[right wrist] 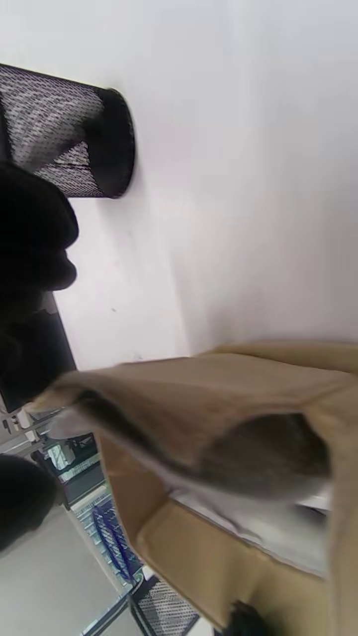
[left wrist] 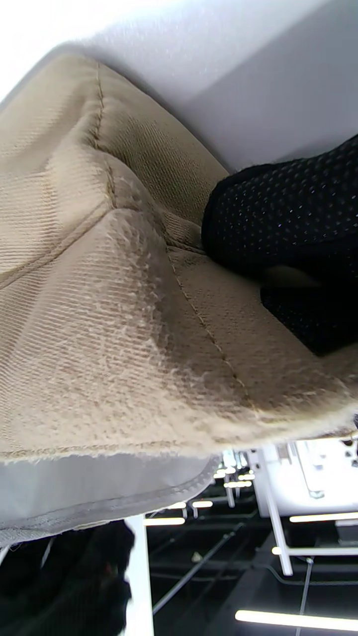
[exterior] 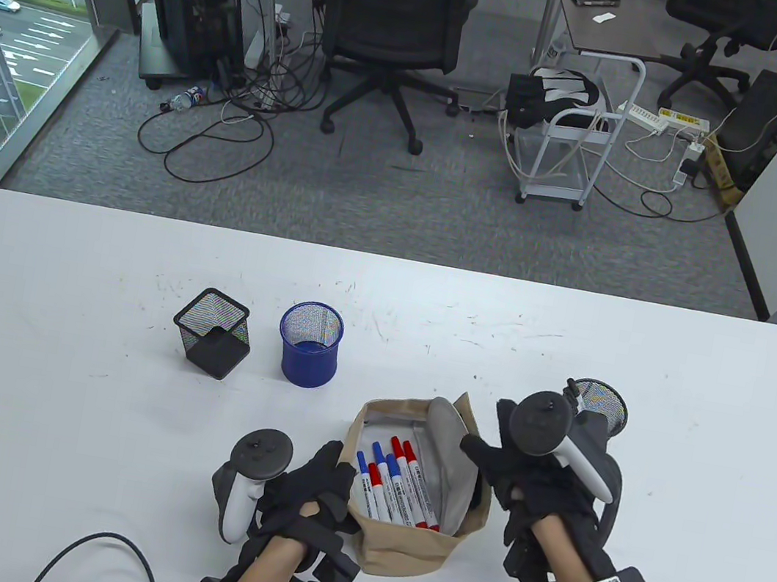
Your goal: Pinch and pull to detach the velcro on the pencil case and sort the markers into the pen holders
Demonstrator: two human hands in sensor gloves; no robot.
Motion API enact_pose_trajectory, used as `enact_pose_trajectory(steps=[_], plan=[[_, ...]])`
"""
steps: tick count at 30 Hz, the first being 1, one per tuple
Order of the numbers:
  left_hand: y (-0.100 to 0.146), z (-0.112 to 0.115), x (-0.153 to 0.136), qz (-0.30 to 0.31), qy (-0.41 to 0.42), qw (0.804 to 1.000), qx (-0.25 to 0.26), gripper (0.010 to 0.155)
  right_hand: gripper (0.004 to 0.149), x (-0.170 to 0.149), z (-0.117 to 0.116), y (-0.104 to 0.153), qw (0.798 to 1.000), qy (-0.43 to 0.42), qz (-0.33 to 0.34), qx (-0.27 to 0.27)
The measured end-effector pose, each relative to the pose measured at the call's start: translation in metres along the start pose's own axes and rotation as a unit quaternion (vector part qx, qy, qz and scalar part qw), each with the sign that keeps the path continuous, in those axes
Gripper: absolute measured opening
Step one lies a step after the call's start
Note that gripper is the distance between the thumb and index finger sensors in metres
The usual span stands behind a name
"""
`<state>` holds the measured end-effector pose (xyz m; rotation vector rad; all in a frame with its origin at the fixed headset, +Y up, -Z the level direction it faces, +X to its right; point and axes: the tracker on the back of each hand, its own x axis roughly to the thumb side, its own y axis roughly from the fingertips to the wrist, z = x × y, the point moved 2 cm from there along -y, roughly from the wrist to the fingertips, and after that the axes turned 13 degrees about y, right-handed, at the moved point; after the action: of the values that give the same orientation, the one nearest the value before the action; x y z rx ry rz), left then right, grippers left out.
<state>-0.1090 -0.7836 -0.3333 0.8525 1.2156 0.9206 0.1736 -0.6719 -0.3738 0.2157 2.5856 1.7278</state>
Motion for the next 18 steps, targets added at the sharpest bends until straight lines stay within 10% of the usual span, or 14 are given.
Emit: enact_pose_trajectory(steps=[6, 18], plan=[[0.001, 0.001, 0.0, 0.003, -0.007, 1.0, 0.002, 0.068, 0.073, 0.003, -0.04, -0.014, 0.996, -0.082, 0.03, 0.019], [0.007, -0.009, 0.011, 0.0, -0.09, 0.992, 0.088, 0.067, 0.059, -0.005, -0.039, -0.018, 0.995, -0.091, 0.022, 0.038]])
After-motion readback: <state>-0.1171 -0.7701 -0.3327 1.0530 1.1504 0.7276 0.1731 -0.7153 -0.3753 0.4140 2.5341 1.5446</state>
